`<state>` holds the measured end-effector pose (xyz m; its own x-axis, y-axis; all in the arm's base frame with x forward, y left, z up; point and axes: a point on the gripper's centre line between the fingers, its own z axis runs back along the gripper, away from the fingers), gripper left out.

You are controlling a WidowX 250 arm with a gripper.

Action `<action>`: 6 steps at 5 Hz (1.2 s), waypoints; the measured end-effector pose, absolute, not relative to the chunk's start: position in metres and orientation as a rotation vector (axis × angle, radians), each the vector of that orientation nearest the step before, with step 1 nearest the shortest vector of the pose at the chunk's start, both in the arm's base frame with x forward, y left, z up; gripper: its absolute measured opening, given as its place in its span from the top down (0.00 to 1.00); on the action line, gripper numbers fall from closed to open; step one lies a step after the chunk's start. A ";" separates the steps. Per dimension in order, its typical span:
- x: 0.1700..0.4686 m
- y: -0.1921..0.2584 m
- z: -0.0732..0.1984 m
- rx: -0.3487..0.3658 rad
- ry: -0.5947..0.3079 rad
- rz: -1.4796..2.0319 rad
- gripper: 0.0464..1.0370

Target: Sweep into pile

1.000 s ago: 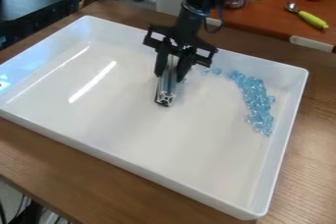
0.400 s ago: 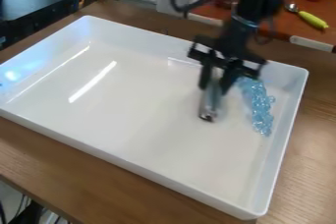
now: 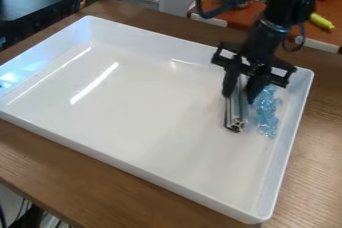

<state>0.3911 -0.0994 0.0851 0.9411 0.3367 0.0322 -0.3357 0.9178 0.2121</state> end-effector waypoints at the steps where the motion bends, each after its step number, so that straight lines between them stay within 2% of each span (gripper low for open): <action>1: 0.389 -0.102 0.086 0.216 0.009 0.333 0.67; 2: 0.380 -0.095 0.108 0.179 0.015 0.339 0.67; 3: 0.371 -0.065 0.145 0.128 -0.001 0.387 0.67; 4: 0.358 -0.014 0.169 0.084 0.003 0.445 0.67; 5: 0.337 0.029 0.184 0.070 -0.004 0.404 0.67; 6: 0.317 0.083 0.179 0.049 -0.017 0.323 0.67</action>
